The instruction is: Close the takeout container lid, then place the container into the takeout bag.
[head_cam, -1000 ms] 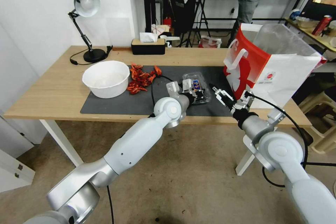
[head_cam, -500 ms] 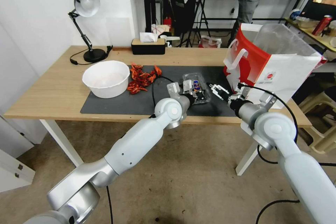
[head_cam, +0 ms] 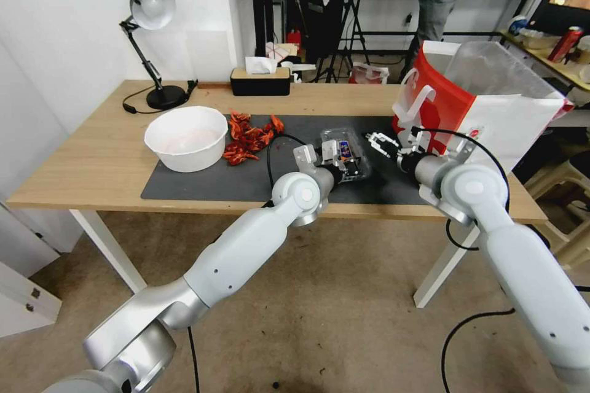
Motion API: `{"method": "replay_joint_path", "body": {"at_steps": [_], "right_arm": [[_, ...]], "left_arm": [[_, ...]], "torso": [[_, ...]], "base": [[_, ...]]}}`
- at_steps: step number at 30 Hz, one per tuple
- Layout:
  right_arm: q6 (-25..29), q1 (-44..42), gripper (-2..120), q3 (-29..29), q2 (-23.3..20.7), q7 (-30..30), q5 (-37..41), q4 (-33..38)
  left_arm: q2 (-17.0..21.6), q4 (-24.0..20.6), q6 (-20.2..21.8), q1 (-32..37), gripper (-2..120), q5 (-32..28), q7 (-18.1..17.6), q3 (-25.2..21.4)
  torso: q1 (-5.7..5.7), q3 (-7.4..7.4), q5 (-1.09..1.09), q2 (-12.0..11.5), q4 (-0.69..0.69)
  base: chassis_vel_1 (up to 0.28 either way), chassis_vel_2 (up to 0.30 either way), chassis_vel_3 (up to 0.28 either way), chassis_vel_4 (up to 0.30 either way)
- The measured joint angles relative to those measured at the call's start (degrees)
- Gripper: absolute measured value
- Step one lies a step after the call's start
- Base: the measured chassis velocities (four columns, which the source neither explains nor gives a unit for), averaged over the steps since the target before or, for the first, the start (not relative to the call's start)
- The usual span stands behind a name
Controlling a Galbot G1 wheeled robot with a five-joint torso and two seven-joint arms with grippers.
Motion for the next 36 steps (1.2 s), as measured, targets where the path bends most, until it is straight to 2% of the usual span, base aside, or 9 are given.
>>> {"method": "replay_joint_path", "body": {"at_steps": [16, 27, 36], "right_arm": [[-7.46, 8.84, 100, -6.1, 3.59, 1.32, -0.76, -9.93], [-10.25, 12.17, 100, -8.83, 4.31, 0.82, -2.79, -14.13], [-10.54, 13.47, 100, -9.94, 4.19, 0.88, -2.7, -15.28]], "left_arm": [[0.75, -0.48, -0.25, 0.81, 0, -0.04, 0.02, -1.2], [0.81, -0.65, -0.36, 0.76, 0, -0.13, 0.05, -1.3], [1.07, -1.21, -0.39, 0.91, 0, -0.27, -0.03, -1.39]], "torso": [[0.0, 0.0, 0.0, 0.0, 0.0], [0.0, 0.0, 0.01, 0.0, 0.0], [0.0, -0.01, 0.0, 0.0, 0.0]], "base": [[0.0, 0.0, 0.0, 0.0], [0.0, 0.0, 0.0, 0.0], [0.0, 0.0, 0.0, 0.0]]}}
